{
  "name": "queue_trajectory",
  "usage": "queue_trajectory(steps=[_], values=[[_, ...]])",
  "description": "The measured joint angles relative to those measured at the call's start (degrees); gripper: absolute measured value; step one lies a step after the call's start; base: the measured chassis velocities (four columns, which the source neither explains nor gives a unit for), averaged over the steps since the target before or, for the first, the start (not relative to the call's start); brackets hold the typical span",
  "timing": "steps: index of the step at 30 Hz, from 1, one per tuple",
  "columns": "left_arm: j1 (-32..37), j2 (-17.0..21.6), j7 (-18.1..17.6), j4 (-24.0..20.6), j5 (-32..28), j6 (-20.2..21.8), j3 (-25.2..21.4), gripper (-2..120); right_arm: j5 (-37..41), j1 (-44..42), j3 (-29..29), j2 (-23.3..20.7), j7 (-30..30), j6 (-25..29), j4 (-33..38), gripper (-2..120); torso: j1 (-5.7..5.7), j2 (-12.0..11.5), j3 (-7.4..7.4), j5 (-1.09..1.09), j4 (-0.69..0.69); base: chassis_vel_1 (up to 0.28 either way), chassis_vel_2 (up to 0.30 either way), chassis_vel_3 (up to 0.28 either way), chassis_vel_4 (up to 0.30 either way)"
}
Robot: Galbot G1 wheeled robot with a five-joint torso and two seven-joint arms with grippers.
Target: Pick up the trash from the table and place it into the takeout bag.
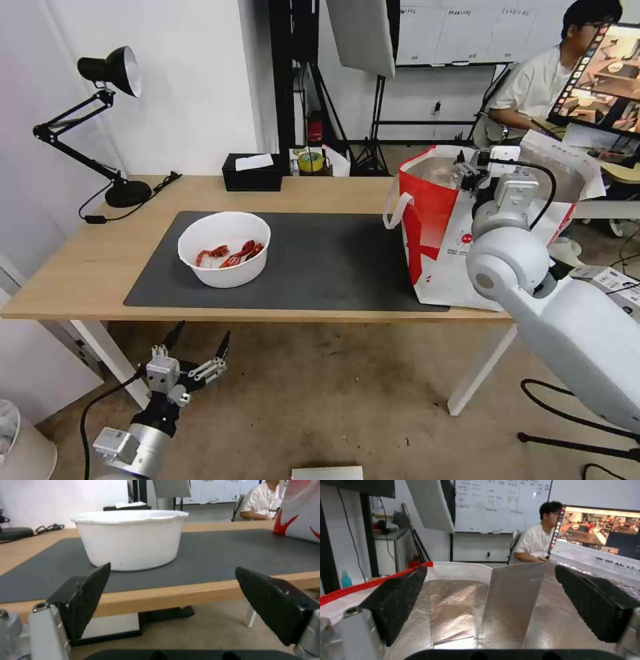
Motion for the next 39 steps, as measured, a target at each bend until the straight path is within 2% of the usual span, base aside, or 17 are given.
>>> queue_trajectory(steps=[11,15,18,19,21,22,24,25,28,29,32,33,35,36,38,39], values=[[-0.4,0.26,0.0,-0.73,-0.23,0.41,-0.02,100,0.76,-1.48,1.8,-1.47,-1.0,0.58,1.86,100,0.0,0.0,0.0,0.0,0.0,0.0,0.0,0.0,0.0],[-0.38,0.11,0.0,-1.1,-0.23,0.42,-0.03,100,0.79,-2.17,3.0,-2.28,-5.05,4.16,3.36,100,0.0,0.0,0.0,0.0,0.0,0.0,0.0,0.0,0.0],[-0.25,-0.09,0.0,-1.45,-0.12,0.43,-0.04,100,1.19,-5.22,4.88,-3.78,-12.72,7.72,7.29,100,0.0,0.0,0.0,0.0,0.0,0.0,0.0,0.0,0.0],[-0.25,-0.09,0.0,-1.45,-0.12,0.43,-0.04,100,1.19,-5.22,4.88,-3.78,-12.72,7.72,7.29,100,0.0,0.0,0.0,0.0,0.0,0.0,0.0,0.0,0.0],[-0.15,-0.18,0.0,-1.74,-0.05,0.43,-0.03,100,2.41,-9.7,7.18,-4.98,-18.41,9.51,10.56,100,0.0,0.0,-0.01,-0.01,0.01,0.0,0.0,0.0,0.0],[-0.15,-0.18,0.0,-1.74,-0.05,0.43,-0.03,100,2.41,-9.7,7.18,-4.98,-18.41,9.51,10.56,100,0.0,0.0,-0.01,-0.01,0.01,0.0,0.0,0.0,0.0],[-0.13,-0.32,0.0,-2.07,0.0,0.43,-0.03,100,3.04,-15.68,9.85,-6.73,-25.95,11.9,13.54,100,0.0,0.0,-0.01,0.0,-0.01,0.0,0.0,0.0,0.0],[-0.13,-0.32,0.0,-2.07,0.0,0.43,-0.03,100,3.04,-15.68,9.85,-6.73,-25.95,11.9,13.54,100,0.0,0.0,-0.01,0.0,-0.01,0.0,0.0,0.0,0.0],[-0.12,-0.59,0.0,-2.3,0.17,0.38,-0.04,100,2.58,-25.11,14.12,-8.21,-36.7,15.6,15.92,100,0.0,0.0,-0.01,0.0,0.0,0.0,0.0,0.0,0.0],[-0.12,-0.59,0.0,-2.3,0.17,0.38,-0.04,100,2.58,-25.11,14.12,-8.21,-36.7,15.6,15.92,100,0.0,0.0,-0.01,0.0,0.0,0.0,0.0,0.0,0.0],[0.23,-1.01,0.01,-2.42,0.59,0.01,0.01,100,-0.02,-34.74,18.06,-7.72,-42.81,19.29,17.17,100,0.0,0.0,0.0,0.0,0.0,0.0,0.0,0.0,0.0],[0.23,-1.01,0.01,-2.42,0.59,0.01,0.01,100,-0.02,-34.74,18.06,-7.72,-42.81,19.29,17.17,100,0.0,0.0,0.0,0.0,0.0,0.0,0.0,0.0,0.0],[0.53,-1.16,0.03,-2.43,0.85,-0.49,0.03,100,-3.0,-41.82,20.63,-6.22,-45.36,22.47,17.75,100,-0.01,0.0,0.0,0.0,-0.01,0.0,0.0,0.0,0.0],[0.53,-1.16,0.03,-2.43,0.85,-0.49,0.03,100,-3.0,-41.82,20.63,-6.22,-45.36,22.47,17.75,100,-0.01,0.0,0.0,0.0,-0.01,0.0,0.0,0.0,0.0],[0.76,-1.22,0.05,-2.42,1.02,-0.79,0.09,100,-7.0,-49.03,23.2,-3.85,-47.64,26.49,17.73,100,-0.01,0.0,0.0,0.0,0.0,0.0,0.0,0.0,0.0],[0.76,-1.22,0.05,-2.42,1.02,-0.79,0.09,100,-7.0,-49.03,23.2,-3.85,-47.64,26.49,17.73,100,-0.01,0.0,0.0,0.0,0.0,0.0,0.0,0.0,0.0]])
